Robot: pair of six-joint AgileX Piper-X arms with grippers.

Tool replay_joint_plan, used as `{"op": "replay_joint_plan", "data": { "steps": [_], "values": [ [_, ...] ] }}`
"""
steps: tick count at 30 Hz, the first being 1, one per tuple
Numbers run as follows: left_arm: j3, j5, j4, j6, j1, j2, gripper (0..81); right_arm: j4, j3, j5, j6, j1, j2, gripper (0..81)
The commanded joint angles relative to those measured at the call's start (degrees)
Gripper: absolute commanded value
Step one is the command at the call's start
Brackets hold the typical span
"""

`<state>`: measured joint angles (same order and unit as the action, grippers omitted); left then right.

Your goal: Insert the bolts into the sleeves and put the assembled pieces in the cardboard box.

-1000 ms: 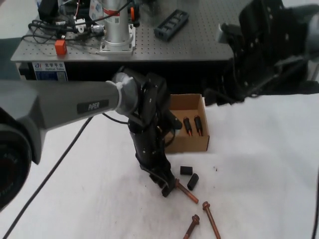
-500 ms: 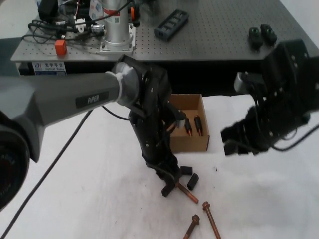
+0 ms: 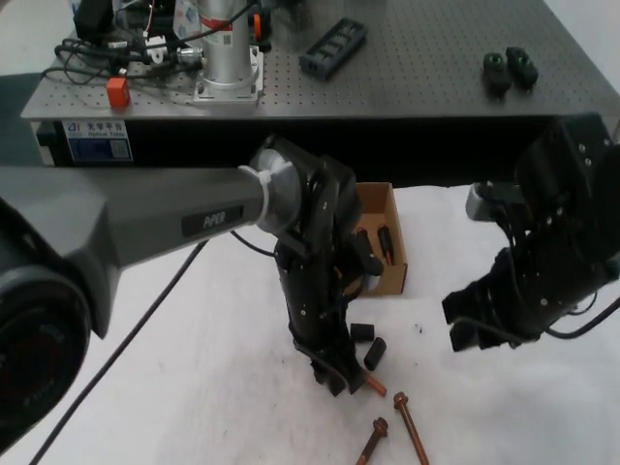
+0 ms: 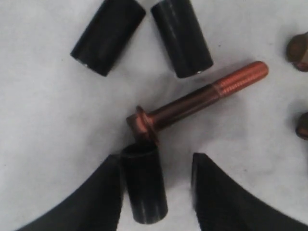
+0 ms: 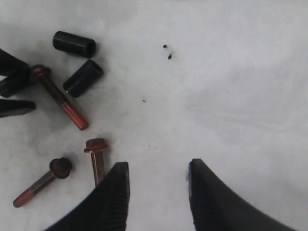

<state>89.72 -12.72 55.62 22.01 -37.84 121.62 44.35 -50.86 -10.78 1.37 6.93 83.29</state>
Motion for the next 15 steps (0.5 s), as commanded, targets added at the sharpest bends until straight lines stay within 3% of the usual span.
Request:
{"op": "replay_joint_plan", "data": {
  "steps": [1, 5, 9, 15],
  "values": [
    [0.2, 0.7, 0.1, 0.3, -0.2, 0.8, 28.9, 0.4, 0.0, -0.1, -0.2, 0.7, -0.8, 30.2],
    [0.2, 2.0, -0.2, 0.3, -0.2, 1.5, 20.5, 0.2, 0.0, 1.5, 0.1, 5.2, -0.8, 30.2],
    [0.2, 5.7, 1.2, 0.3, -0.2, 1.6, 0.9, 0.2, 0.0, 5.7, 0.6, 8.5, -0.8, 30.2],
    [0.2, 12.7, 4.3, -5.5, 0.6, -2.0, 0.6, -1.8, 1.5, 6.0, 1.6, 11.0, 1.8, 30.2]
  ]
}}
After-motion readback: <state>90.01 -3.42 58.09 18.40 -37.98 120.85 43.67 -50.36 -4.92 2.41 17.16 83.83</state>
